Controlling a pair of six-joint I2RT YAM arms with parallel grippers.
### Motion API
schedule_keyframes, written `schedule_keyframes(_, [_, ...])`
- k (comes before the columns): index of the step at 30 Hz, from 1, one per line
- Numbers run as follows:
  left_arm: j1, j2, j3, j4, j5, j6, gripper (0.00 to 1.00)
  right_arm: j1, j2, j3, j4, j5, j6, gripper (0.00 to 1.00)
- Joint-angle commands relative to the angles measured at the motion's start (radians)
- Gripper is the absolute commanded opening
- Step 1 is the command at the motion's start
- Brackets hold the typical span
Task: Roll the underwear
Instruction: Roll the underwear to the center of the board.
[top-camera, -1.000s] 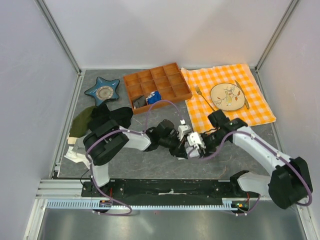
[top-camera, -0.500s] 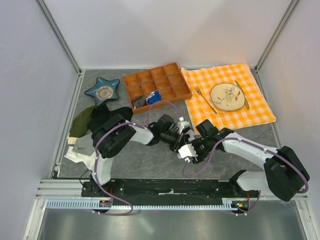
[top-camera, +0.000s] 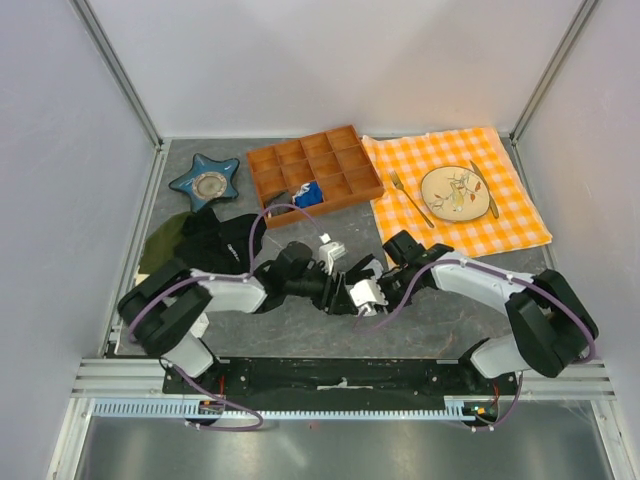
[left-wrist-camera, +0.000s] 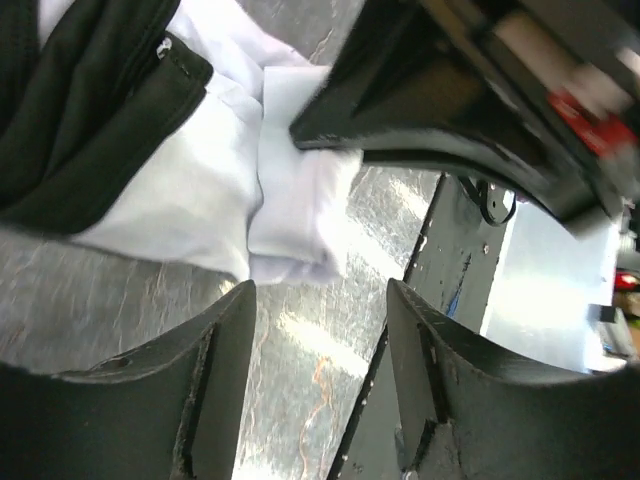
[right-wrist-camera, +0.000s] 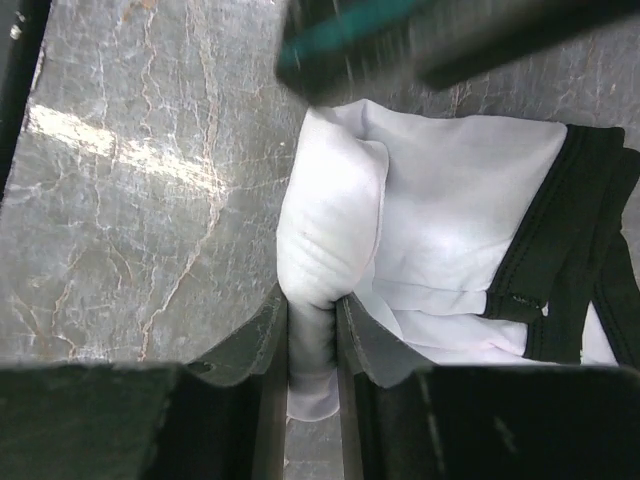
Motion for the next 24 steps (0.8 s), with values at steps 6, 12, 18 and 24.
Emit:
schedule_keyframes(6, [-0.192,-0.431,-0.367,0.256,-0.257,0.433,0.65,-0.034,0.219,0.190,-0.369,-0.193,0.011,0.22])
schedule_keyframes(12, [-0.418,-0.513,-0.400,0.295,-0.492,0.717,0.69,-0.089,0.475,0.369,-0.602,-0.303,-0.045,0.22])
schedule_keyframes(18, [-0.472,-0.357,-0.258,0.202,-0.572,0.836,0.76,-0.105,0.581,0.442,-0.629,-0.296,-0.024,0.22])
schedule_keyframes(24, [-0.487,-0.182,-0.141,0.169,-0.615,0.915,0.77,-0.105,0.600,0.454,-0.614,-0.283,0.007,0.22])
